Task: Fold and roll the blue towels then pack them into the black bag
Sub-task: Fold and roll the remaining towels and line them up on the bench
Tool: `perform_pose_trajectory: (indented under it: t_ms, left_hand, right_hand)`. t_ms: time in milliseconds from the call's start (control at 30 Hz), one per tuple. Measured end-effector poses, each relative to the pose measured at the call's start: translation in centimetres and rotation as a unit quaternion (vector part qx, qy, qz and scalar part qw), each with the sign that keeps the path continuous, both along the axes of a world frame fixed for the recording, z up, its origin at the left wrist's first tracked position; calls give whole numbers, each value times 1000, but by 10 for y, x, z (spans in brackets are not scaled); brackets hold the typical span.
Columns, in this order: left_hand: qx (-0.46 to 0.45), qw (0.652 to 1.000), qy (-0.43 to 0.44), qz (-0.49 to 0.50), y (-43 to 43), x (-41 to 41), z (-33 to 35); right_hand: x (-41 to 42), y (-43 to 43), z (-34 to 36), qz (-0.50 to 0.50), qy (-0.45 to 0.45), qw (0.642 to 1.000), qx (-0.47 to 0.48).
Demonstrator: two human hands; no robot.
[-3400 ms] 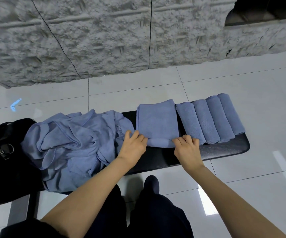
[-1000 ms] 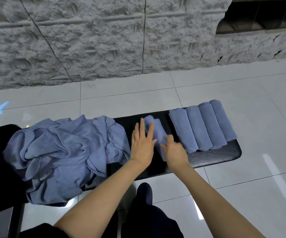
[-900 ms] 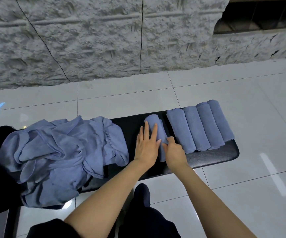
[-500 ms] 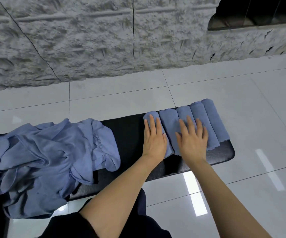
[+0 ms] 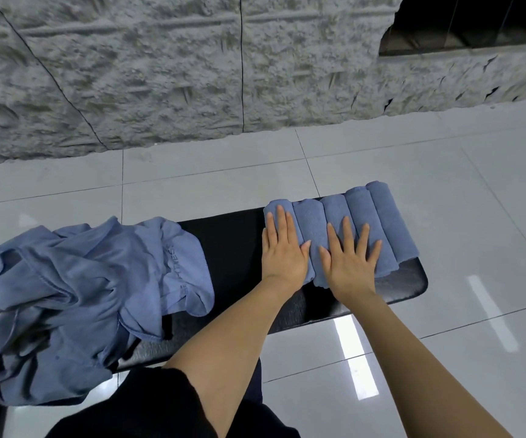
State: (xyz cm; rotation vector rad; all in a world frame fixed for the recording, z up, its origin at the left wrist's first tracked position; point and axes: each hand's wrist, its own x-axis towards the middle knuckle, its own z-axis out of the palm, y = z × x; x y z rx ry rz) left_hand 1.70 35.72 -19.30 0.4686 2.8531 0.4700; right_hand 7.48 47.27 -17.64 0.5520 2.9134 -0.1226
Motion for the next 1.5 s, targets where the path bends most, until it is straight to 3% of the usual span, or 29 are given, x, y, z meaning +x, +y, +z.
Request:
perform_pose_trajectory:
  t_ms: [133,233,367,433,533,633,700,800,867,967,1100,1167,1267,1333,1500]
  left_hand:
    - [-38,996,-83,1,1,-2,27]
    - [-18,990,-141,-23,-8,1,52]
    - [46,985,-130,-102,-55,8,68]
    - [49,988,-87,-115,-95,11,69]
    - [-51,991,-58,-105,-162,14,60]
    - [-201,970,-55,-123,-211,18,57]
    - [-223,966,-34,-129,-221,22,66]
    - [-131,985,62,-92,-217,25,90]
    - [7,999,39,-23,-213,28,99]
    - [198,978,-39,57,-214,40,126]
    - [276,956,-18,98,-234,54,155]
    - [258,960,8,106,-246,57,168]
    - [147,983,25,106,-262,64,178]
    - [70,989,14,132,-276,69,175]
    - [9,984,-53,173,-309,69,150]
  right_hand:
    - [-2,0,12,-7,-39,999,3]
    - [-8,-2,25,-10,-73,997,11]
    - [-13,-7,42,-25,-58,998,-4]
    - [-14,-20,50,-10,21,1000,0]
    - [-9,-59,58,72,123,990,17]
    - [4,-118,65,155,141,977,-40]
    - [12,-152,65,186,121,973,-68]
    - [19,-184,72,215,74,967,-115]
    - [22,-193,81,209,42,965,-155]
    - [21,-199,109,201,86,962,-161]
    - [13,-204,160,202,124,956,-175]
    - [11,-208,184,205,125,954,-180]
    - [12,-210,214,190,136,954,-188]
    - [14,-206,228,174,151,952,-203]
    - [11,-177,248,118,191,940,-259]
